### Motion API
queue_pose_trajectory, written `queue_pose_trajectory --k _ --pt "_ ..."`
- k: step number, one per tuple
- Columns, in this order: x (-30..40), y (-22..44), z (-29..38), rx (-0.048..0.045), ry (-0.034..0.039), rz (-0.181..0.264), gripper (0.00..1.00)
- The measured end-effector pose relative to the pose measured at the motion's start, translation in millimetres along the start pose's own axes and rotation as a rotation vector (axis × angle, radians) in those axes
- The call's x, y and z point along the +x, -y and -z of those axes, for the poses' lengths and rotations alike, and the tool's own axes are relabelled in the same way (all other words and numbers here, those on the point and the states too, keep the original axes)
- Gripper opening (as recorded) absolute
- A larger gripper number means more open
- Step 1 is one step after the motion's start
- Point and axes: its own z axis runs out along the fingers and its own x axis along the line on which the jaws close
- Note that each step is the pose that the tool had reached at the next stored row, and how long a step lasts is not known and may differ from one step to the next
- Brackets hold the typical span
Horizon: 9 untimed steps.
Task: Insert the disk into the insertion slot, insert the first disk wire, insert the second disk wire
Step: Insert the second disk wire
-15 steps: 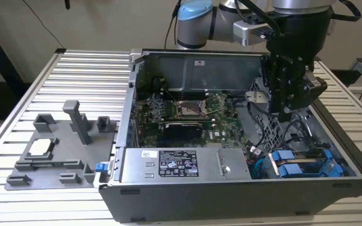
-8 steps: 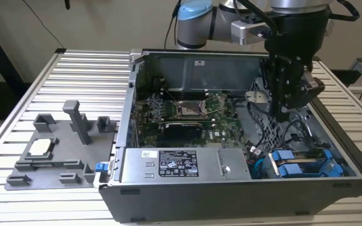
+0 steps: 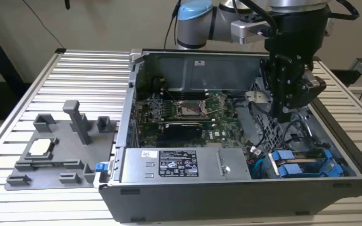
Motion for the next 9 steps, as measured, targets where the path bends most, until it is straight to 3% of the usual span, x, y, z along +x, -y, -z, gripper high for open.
queue_pose_trajectory --k 4,6,7,9 --pt "-0.1 0.1 0.0 0.0044 -0.0007 -0.001 0.28" --pt "-0.1 0.0 0.1 0.0044 -0.0008 -0.002 0.26" --pt "-0.1 0.0 0.1 0.0043 -0.0009 -0.002 0.18" --pt "-0.1 0.0 0.1 0.0042 -0.0009 -0.003 0.18"
